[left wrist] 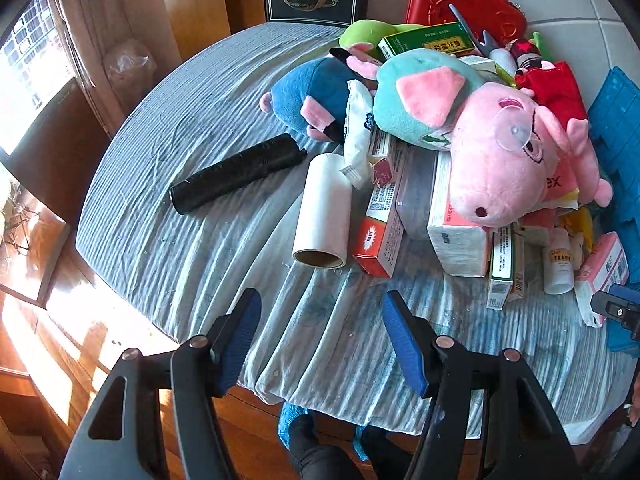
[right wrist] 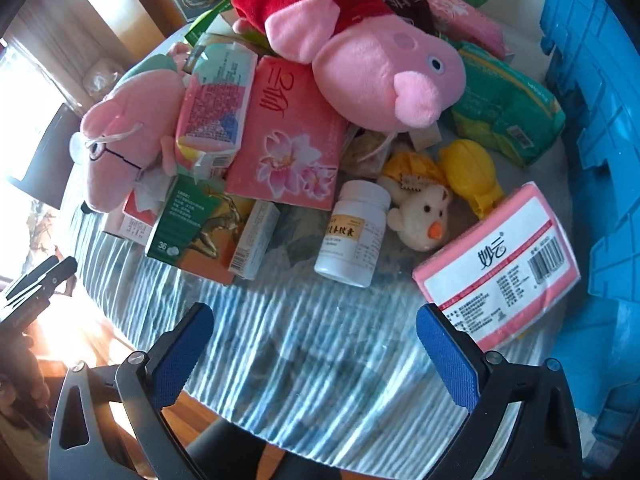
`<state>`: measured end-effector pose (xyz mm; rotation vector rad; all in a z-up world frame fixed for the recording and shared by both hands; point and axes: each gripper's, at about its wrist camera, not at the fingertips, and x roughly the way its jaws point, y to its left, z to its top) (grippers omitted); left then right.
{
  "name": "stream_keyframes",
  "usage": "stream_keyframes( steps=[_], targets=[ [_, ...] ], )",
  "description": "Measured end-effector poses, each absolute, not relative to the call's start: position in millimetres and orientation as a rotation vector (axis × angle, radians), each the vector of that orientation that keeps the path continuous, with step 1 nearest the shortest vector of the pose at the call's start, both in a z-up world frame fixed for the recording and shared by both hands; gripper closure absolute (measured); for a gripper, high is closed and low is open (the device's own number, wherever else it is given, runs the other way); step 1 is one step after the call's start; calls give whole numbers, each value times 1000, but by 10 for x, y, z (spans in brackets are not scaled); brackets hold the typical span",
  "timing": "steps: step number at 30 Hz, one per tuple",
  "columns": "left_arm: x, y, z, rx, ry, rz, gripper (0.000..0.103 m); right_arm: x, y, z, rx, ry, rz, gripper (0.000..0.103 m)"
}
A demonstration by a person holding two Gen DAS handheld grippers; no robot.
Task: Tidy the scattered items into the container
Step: 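Move left gripper toward white roll while right gripper approaches white medicine bottle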
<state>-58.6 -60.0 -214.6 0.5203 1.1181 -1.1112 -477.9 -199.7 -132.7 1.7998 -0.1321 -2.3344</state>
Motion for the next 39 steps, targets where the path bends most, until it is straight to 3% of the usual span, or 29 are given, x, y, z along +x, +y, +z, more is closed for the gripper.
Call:
stream_keyframes(
  steps=[15, 19, 25, 27, 32, 39],
  targets=[
    [-312, -1478, -2696, 722, 1052, -1349, 41, -4985, -2608, -1870, 1951, -385, -2487, 0],
    [-194, -1642, -2892, 706, 1156, -1325, 41, -5045, -2622, -1917, 1956, -388, -2593, 0],
    [-139, -1730, -3045, 687, 1222, -1290, 41, -4983, -2484, -2016, 1948, -574, -2599, 0],
    [-249, -1727, -3041, 744, 1135, -1310, 41, -4934, -2402, -2090, 1968, -663, -2595, 0],
    [-281, -1692, -3032, 718, 1103, -1319, 38, -4870, -2485, -2080, 1923, -504, -2664, 0],
    [-289, -1685, -3027, 699, 1091, -1326, 32, -4868, -2501, -2039, 1912, -479, -2674, 0]
  ],
)
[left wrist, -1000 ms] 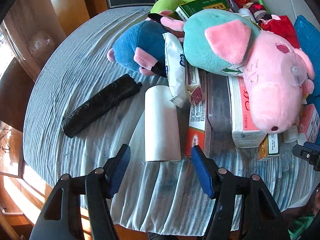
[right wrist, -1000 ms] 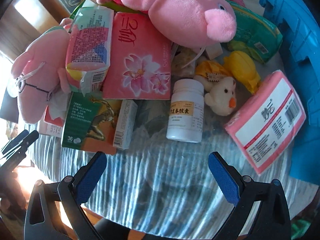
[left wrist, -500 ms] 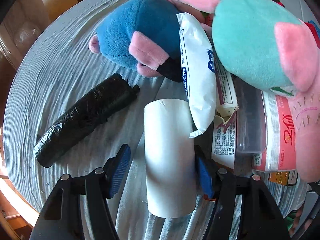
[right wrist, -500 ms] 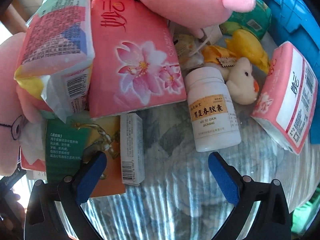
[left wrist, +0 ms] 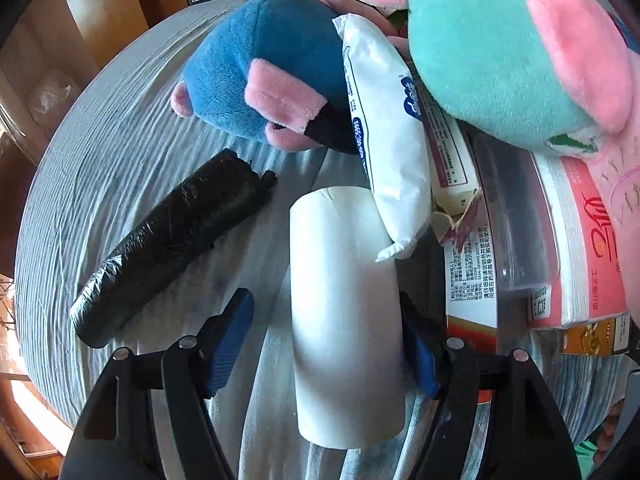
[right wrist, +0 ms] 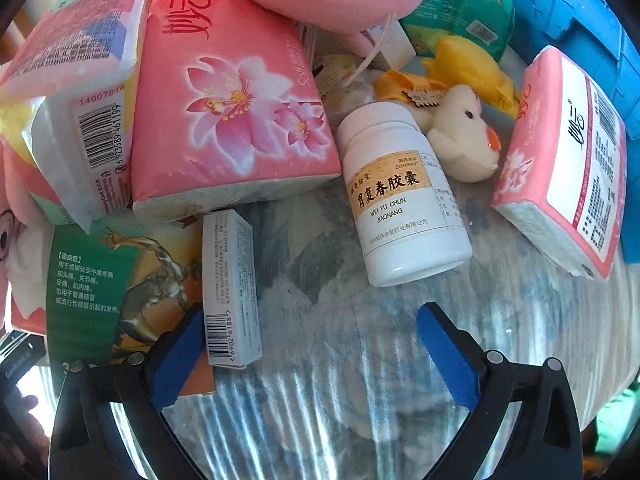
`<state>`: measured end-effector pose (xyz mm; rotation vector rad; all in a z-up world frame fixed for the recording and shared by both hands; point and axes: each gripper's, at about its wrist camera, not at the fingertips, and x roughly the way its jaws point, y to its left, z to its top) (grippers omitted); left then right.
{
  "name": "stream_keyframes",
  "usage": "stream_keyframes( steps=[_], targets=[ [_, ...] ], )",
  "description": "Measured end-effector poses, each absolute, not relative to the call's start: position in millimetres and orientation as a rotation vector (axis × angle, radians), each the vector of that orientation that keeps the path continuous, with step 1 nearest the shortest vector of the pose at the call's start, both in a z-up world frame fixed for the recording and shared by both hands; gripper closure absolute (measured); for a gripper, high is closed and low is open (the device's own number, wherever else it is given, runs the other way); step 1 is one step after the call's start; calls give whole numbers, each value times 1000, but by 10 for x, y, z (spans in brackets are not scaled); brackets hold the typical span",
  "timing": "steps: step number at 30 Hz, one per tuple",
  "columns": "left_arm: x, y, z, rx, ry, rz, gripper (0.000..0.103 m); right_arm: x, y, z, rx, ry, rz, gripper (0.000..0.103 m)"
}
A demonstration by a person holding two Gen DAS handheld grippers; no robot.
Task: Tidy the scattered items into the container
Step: 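Move left gripper toward white roll while right gripper approaches white medicine bottle, then close left gripper on white paper roll while right gripper grasps slim white box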
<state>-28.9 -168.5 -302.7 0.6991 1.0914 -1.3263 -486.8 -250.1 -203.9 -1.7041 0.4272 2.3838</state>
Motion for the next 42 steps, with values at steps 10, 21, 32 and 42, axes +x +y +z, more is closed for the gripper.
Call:
stream_keyframes(
  steps=[10, 21, 32, 42],
  targets=[
    [-327, -1671, -2985, 685, 1083, -1328, 32, -4895, -2657, -1826, -1761, 386, 2482, 49],
    [-467, -1635, -2871, 687, 1084, -1360, 58, -4972, -2907, -1709, -1792, 255, 2531, 82],
    [-470, -1414, -2670, 692, 1045, -1382, 58, -4964, -2973, -1532, -1783, 230, 2507, 86],
    [-428, -1233, -2114, 609, 926, -1453, 58, -4758, -3027, -1151, -1730, 262, 2520, 86]
  ],
)
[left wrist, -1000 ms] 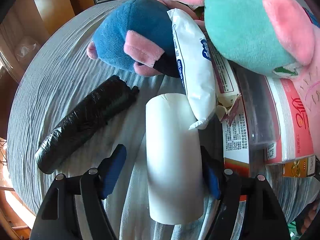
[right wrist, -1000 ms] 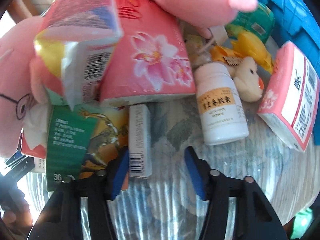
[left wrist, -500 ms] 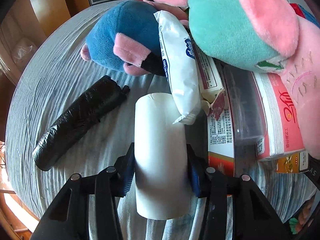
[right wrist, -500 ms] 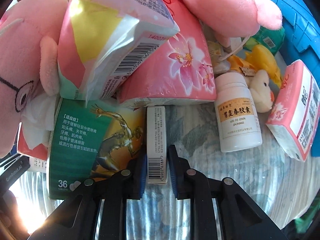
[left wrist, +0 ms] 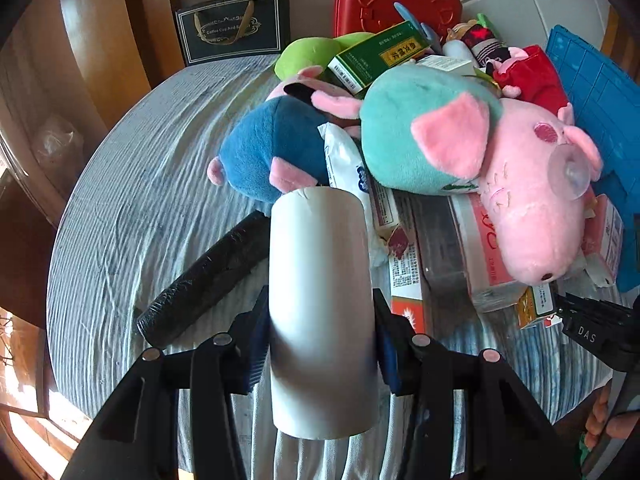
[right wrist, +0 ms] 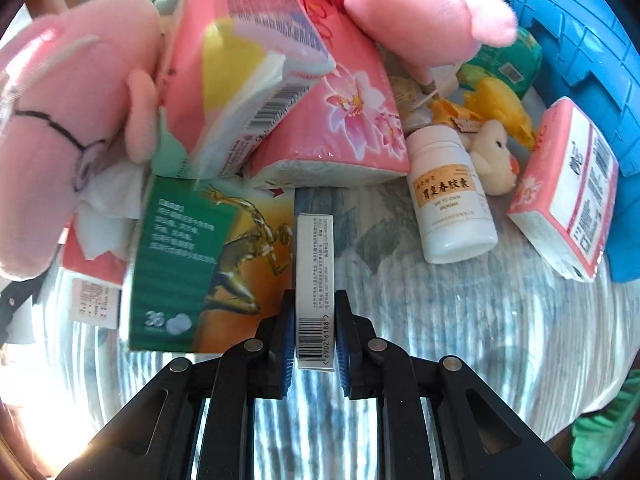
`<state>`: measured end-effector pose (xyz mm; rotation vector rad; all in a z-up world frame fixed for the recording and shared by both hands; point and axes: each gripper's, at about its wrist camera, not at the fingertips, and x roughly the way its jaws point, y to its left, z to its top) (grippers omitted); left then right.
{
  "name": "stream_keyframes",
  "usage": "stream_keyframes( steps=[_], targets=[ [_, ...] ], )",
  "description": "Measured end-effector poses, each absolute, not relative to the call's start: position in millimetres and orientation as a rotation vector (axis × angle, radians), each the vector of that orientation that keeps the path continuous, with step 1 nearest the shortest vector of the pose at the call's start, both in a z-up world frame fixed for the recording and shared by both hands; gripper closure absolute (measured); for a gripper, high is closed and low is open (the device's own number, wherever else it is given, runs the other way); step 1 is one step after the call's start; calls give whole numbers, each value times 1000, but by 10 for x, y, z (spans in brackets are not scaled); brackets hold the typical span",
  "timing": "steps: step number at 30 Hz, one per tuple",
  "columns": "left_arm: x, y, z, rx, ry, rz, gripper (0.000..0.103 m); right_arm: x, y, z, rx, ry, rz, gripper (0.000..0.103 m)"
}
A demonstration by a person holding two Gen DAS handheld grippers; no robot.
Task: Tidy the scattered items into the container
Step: 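Lift the white roll and slim white box and carry both over the bin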
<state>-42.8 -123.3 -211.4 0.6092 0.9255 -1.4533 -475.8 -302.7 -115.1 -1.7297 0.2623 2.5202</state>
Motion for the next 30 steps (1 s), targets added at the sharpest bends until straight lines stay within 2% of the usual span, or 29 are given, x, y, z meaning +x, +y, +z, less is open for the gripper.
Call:
stream_keyframes(
  steps=[6, 13, 15, 17, 20, 30],
  targets=[
    [-412, -1328, -2002, 617, 867, -1549, 58, -4633, -3066, -849, -1687, 242, 2530, 86],
    [-798, -1279, -1525, 590, 765, -1653, 58, -4491, -2960, -241, -1586, 236, 2621, 86],
    [-921, -1274, -1419, 585, 741, -1664, 58, -4202, -3094, -292, -1551, 251, 2660, 86],
    [-1046, -1270, -1303, 576, 719, -1669, 58, -4405, -2859, -365, -1517, 260, 2700, 86],
    [-1277, -1247, -1125, 558, 681, -1665, 58, -4274, -2553, -362, -1464, 250, 2767, 86],
    [-2325, -1298, -528, 471, 638, -1610, 58, -4314, -1698, 286, -1343, 110, 2984, 86]
  ],
)
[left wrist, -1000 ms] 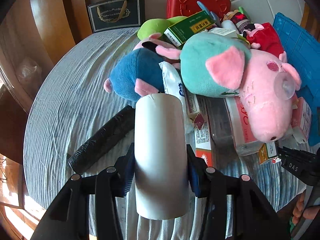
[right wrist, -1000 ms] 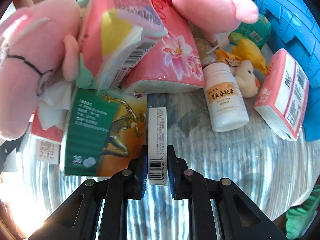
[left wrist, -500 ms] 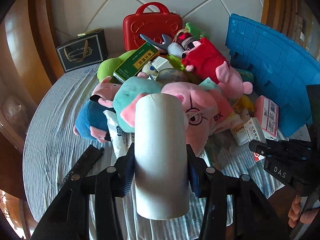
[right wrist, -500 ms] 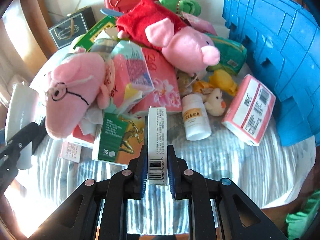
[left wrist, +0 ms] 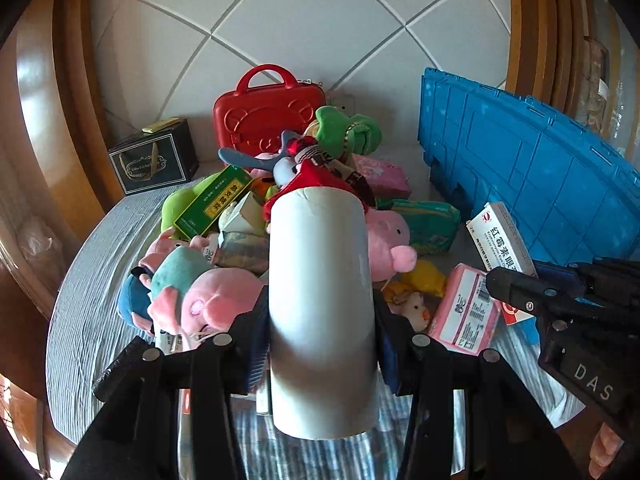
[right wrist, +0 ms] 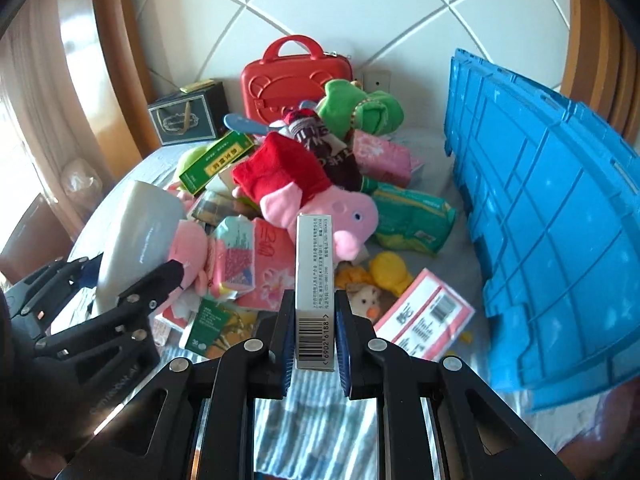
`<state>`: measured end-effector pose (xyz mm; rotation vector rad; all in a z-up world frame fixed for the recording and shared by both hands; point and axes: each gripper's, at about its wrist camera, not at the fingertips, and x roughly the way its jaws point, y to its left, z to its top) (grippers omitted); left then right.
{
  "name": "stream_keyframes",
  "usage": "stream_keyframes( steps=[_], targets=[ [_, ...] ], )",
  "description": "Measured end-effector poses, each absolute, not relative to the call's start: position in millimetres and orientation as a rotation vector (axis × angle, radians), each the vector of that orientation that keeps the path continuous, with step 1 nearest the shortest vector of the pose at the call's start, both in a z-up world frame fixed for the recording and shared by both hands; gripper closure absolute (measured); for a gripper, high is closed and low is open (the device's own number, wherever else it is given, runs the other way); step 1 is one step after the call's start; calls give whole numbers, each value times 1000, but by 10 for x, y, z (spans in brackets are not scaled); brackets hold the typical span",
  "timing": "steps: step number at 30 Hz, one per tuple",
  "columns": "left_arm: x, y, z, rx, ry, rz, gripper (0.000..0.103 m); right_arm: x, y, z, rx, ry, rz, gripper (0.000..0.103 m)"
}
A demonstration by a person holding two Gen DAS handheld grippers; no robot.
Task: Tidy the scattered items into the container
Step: 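Lift the white roll and slim white box and carry both over the bin, then open both grippers to drop the roll and box into the bin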
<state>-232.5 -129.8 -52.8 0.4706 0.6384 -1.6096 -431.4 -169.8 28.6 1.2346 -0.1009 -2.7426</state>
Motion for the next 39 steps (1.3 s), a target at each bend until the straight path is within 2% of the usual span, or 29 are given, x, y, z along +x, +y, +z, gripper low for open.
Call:
stream_keyframes(
  steps=[21, 25, 33, 39],
  targets=[
    [-3677, -1948, 777, 407, 578, -1802, 58, -4621, 72, 1397, 1079, -16, -3018, 85],
    [-4071, -1997, 1082, 395, 540, -1848, 58, -4673, 547, 1467, 1095, -2, -3062, 86],
    [-5035, -2197, 1716, 349, 596, -1927, 58, -4936, 1645, 1480, 1075, 3, -3049, 86],
    [-5564, -2632, 1846, 385, 638, -1802, 58, -5301, 2245, 1419, 1108, 70, -2968, 86]
  ],
)
